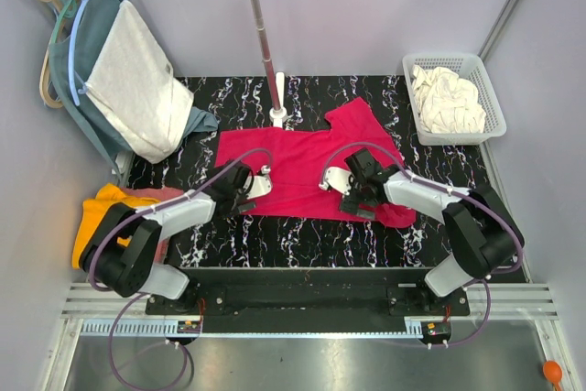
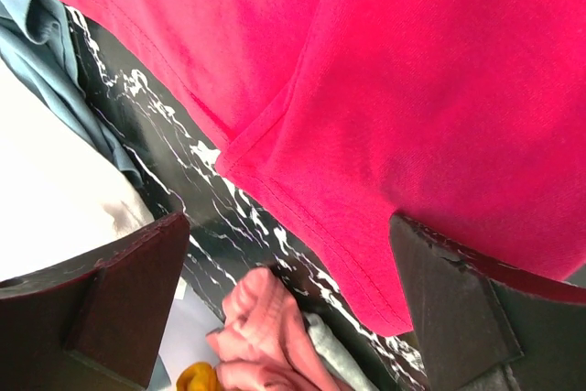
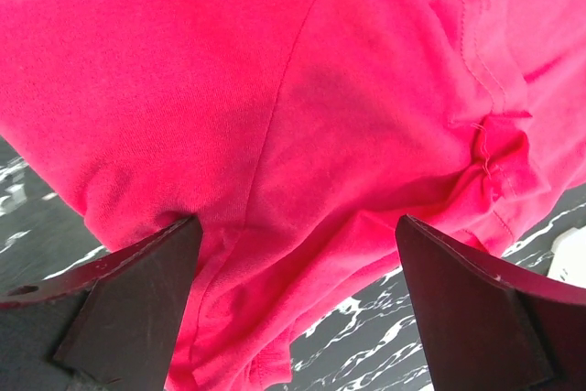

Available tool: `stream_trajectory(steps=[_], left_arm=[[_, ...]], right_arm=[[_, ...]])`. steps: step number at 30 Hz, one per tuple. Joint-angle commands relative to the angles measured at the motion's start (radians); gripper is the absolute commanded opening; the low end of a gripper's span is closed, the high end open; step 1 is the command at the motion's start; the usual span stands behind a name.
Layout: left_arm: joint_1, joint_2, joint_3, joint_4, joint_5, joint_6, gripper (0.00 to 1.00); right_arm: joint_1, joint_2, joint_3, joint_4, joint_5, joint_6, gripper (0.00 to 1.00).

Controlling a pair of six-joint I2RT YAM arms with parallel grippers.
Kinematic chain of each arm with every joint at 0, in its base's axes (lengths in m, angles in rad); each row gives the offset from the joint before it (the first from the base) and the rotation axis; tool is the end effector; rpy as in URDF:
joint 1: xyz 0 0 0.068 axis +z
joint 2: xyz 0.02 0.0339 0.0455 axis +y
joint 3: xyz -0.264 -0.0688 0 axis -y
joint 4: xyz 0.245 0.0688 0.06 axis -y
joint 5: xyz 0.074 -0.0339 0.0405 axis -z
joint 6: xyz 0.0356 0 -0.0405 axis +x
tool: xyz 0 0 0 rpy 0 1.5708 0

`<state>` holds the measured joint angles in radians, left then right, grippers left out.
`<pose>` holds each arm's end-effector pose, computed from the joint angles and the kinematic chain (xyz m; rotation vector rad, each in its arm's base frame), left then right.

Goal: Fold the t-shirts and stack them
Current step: Fold the tshirt

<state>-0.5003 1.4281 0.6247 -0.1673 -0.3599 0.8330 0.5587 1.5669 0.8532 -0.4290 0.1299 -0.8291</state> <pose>0.2309 -0.1120 0.1516 1.4628 2.0911 0.5876 0.2474 0.1492 0.1630 -1.7123 2.1184 -0.2553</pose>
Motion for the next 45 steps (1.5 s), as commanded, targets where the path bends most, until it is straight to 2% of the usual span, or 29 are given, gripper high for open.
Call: stream_trajectory(steps=[1,23,34,45], left_arm=[[-0.032,-0.009,-0.08,-0.193,0.026,-0.069,0.99],[-0.168,-0.288,-0.261,-0.431,0.007,-0.169,0.99],[-0.193,-0.351,-0.258,-0.537,0.044,-0.149,0.99],[-0.198,-0.436,-0.223,-0.609,0.049,-0.129,0.99]], right_arm=[[0.043,0.005,-0.06,-0.172,-0.055,0.034,1.0],[0.188,-0.105,-0.126,-0.275,-0.105,0.094,1.0],[0.26,-0.133,-0.137,-0.309,-0.11,0.137,1.0],[0.262,-0.145,-0.154,-0.283,-0.036,0.127,1.0]])
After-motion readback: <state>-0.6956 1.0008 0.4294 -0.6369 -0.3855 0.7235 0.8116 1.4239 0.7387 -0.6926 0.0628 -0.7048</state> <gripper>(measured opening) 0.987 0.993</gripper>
